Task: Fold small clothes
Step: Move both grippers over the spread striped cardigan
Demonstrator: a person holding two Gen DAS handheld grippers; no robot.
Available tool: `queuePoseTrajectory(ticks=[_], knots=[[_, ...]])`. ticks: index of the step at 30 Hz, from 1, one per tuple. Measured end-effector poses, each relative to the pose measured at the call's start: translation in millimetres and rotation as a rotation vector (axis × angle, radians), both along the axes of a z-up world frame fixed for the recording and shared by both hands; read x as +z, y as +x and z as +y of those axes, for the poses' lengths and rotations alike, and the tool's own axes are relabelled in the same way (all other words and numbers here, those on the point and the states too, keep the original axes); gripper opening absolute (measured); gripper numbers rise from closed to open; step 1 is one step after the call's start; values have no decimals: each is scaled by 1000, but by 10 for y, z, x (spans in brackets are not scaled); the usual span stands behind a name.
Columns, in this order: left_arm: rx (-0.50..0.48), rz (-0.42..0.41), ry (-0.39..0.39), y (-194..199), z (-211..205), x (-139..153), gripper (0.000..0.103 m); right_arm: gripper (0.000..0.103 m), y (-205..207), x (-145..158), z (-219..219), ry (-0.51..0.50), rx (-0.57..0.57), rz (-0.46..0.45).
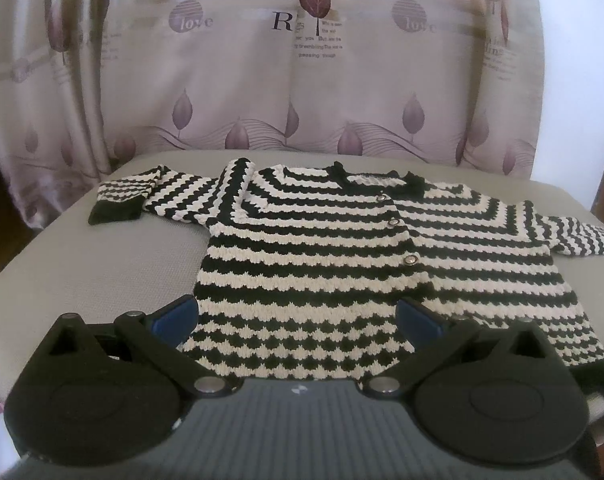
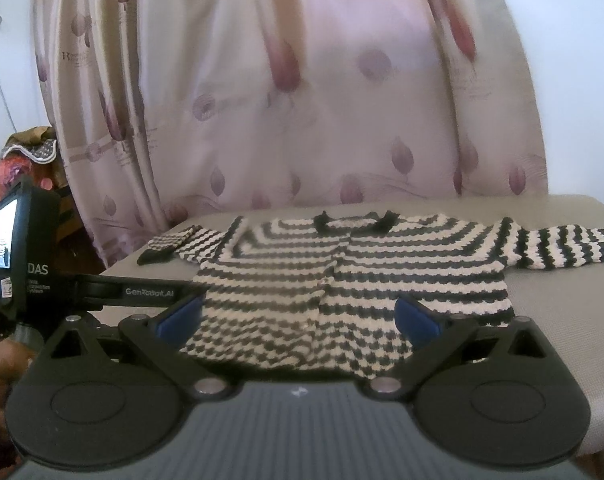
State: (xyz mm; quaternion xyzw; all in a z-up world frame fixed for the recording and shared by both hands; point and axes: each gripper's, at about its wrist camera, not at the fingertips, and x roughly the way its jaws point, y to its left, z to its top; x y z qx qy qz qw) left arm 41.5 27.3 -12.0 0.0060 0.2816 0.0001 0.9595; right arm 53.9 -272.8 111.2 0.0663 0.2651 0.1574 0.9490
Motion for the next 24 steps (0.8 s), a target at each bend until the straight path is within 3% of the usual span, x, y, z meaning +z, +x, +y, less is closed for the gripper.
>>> queuePoseTrajectory(ticks=[24], knots=[[-20,18,16,208,-36,-94,103,103,195,-112,-43,2,-15,32]])
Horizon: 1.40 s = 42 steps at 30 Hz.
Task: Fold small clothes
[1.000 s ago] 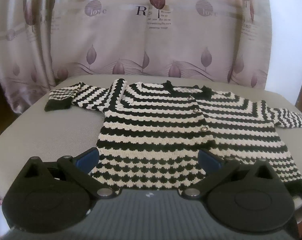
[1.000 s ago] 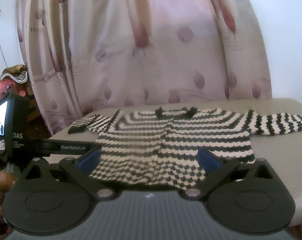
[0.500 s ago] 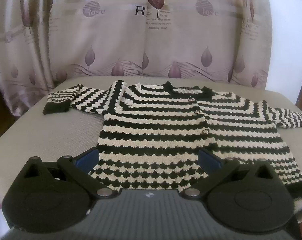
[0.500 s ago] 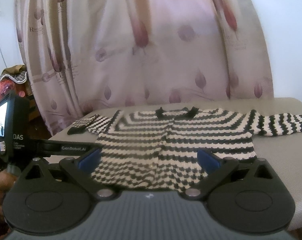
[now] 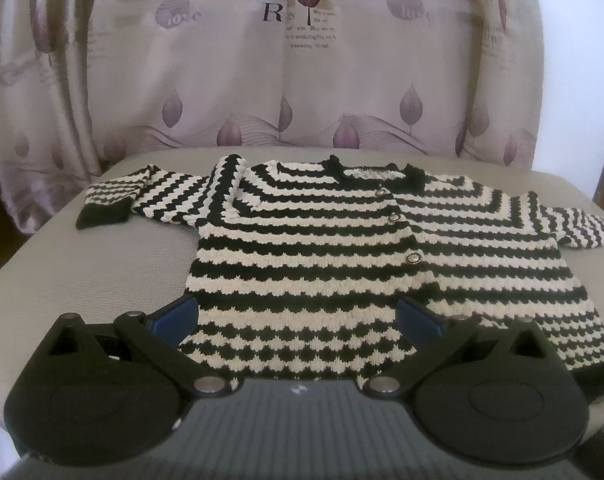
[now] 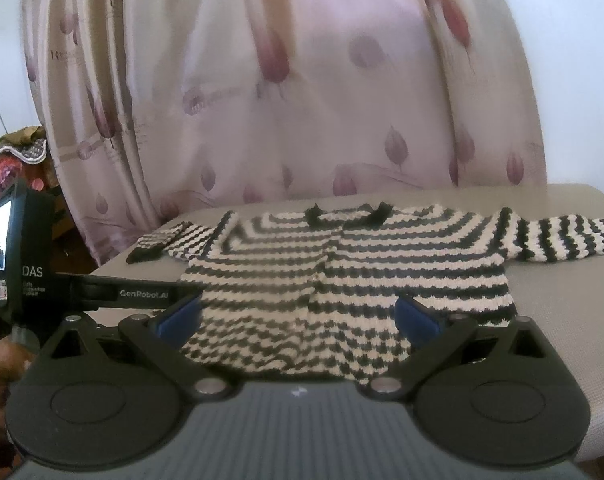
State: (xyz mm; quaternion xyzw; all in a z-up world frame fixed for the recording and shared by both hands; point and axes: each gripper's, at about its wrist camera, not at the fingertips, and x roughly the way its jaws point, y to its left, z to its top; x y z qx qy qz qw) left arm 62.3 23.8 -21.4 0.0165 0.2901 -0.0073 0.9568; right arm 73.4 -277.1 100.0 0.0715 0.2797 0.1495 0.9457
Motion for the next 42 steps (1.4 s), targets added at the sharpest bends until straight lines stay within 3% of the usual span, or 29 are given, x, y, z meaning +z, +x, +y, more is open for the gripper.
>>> queuePoseTrajectory(ticks=[31,42], knots=[[2,25,-18,353,252,-163,103,103,196,-187,201,-57,19,90],[28,7,18,511,484,-168,103,103,266,-238,272,-73,26,117]])
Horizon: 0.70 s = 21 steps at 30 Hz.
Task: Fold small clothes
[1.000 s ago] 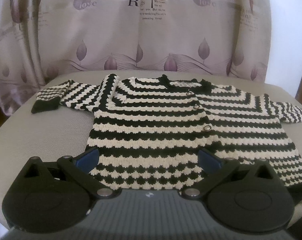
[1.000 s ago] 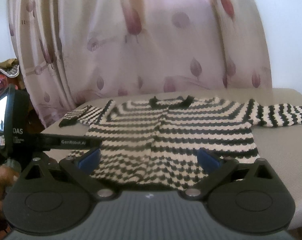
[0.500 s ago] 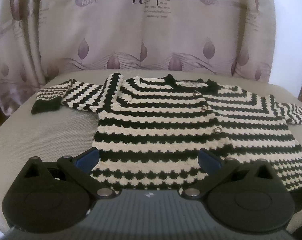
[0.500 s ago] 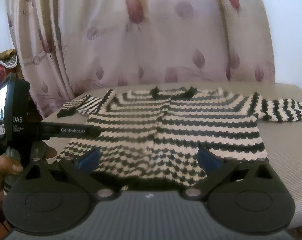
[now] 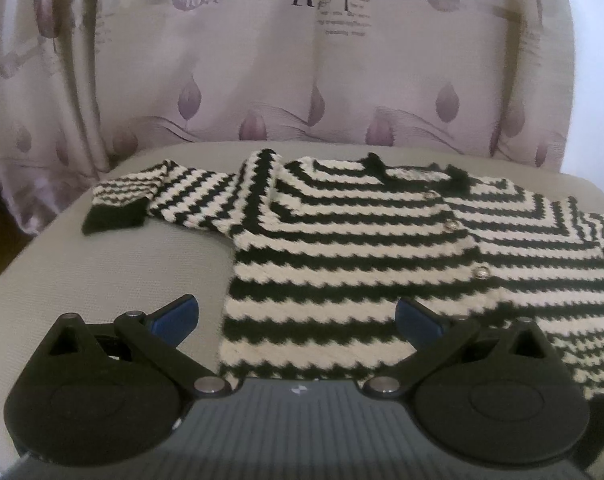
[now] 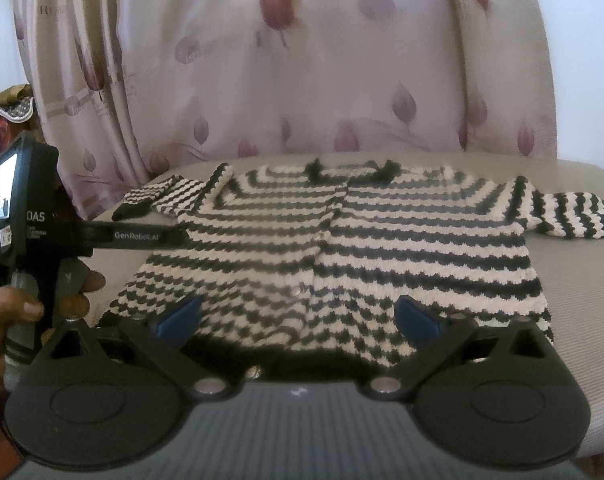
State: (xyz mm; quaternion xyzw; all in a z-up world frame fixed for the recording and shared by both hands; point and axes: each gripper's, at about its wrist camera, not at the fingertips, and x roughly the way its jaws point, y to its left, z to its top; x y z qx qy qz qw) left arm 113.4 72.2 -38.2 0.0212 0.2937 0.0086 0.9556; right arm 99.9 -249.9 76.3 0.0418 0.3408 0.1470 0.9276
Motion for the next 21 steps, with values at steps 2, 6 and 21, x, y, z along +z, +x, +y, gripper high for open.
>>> queuePoseTrajectory(ticks=[2,6,21], knots=[[-3,-20,22,47,84,12,103,103,16,-15,17,-5,4,5],[17,-82,104,170,317,46,103,103,46,-49,35,-12,5,19],[8,-129,442,1158,1479,-282,85,103,194,-214,89,-14,8,87]])
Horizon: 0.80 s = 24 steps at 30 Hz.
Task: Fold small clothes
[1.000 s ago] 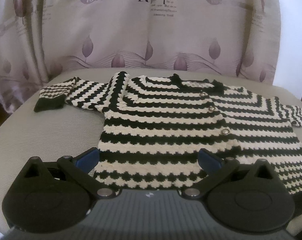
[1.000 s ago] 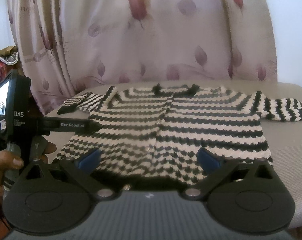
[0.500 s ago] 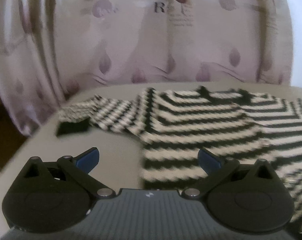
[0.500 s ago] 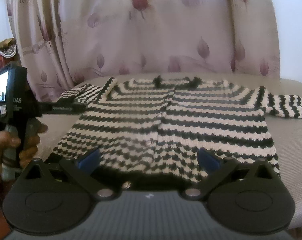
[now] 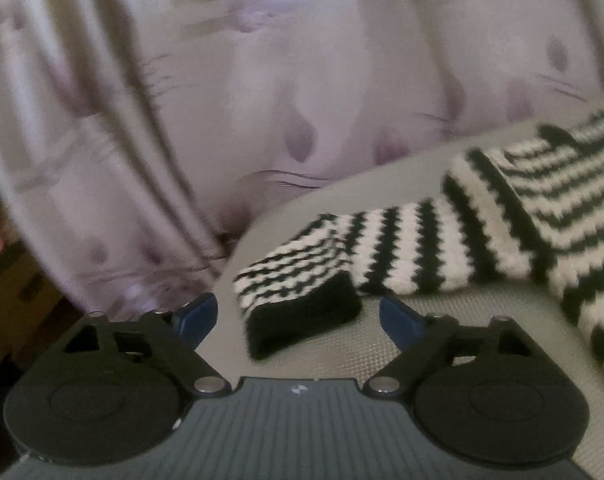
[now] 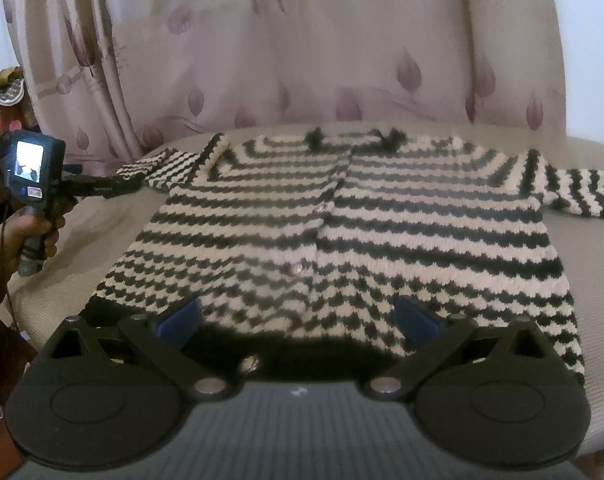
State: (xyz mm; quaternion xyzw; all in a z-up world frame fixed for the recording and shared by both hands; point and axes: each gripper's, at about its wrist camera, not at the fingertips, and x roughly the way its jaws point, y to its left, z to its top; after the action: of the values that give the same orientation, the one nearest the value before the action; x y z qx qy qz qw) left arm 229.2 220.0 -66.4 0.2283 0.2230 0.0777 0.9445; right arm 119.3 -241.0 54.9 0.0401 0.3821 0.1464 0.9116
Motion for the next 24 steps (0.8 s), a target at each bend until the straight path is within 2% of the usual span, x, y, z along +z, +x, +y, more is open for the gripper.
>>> queuePoseTrajectory(ticks=[2,4,8,10,12,14,17,19,24], knots=[[-53,30,43,78,36,-70,84,103,12,-9,-1,-5,-3,4],[-90,56,53,148,77,-140,84,103,25,-20,-7,-10,-8,8],[-107,98,80,369,211,-295,83,103,86,-82,-18,-4,-22,40],[-134,99,58,429,293,-295,69,103,111,-112,-16,0,-24,55],[-133,144,1,537,389,-266,19,103,127,-125,-9,-2,-25,60],[-110,159,-48,622,487,-215,19,103,144,-136,1,-4,-26,64],[-47,97,-141,666,676,38,18,103,170,-158,12,-6,-26,74],[17,45,-251,701,897,323,17,103,183,-183,15,-10,-24,83],[214,-32,-454,688,1347,1073,15,103,215,-235,24,-11,-23,98]])
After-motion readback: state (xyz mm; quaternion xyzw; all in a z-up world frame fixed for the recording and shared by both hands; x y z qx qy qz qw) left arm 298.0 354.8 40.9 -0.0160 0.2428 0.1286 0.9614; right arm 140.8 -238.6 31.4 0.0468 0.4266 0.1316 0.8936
